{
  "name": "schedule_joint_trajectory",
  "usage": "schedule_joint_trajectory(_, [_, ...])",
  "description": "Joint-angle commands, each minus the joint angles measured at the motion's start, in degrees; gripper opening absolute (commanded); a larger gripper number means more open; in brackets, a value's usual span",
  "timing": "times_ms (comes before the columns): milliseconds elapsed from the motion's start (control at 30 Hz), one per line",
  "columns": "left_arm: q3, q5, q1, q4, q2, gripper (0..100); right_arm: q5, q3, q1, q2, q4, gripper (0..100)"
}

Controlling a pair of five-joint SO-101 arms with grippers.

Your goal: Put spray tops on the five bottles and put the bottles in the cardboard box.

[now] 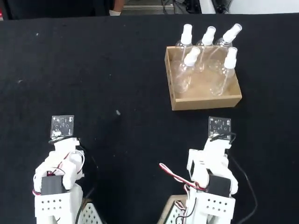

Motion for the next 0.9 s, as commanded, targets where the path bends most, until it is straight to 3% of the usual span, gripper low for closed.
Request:
schedule_joint_trajectory(0, [0.5,0.0,-0.6,1.3,-0.9,3,0.0,-0.4,-0.4,-5.6,0.4,15.2])
schedule_joint_trajectory(233, [0.5,0.0,-0.7,1.3,-0.9,3,0.0,-0.4,-0.5,-5.6,0.4,15.2])
schedule_joint_trajectory(500, [0.5,-0.2,4.1,1.3,-0.9,3,-0.4,-0.4,-0.1,-5.1,0.2,15.0])
schedule_joint_trajectory(667, [0.5,-0.3,3.9,1.2,-0.9,3,-0.2,-0.4,-0.1,-5.1,0.2,0.5])
schedule_joint_trajectory(867, [0.5,0.0,4.1,1.2,-0.9,3,-0.2,-0.4,-0.1,-5.1,0.2,1.2])
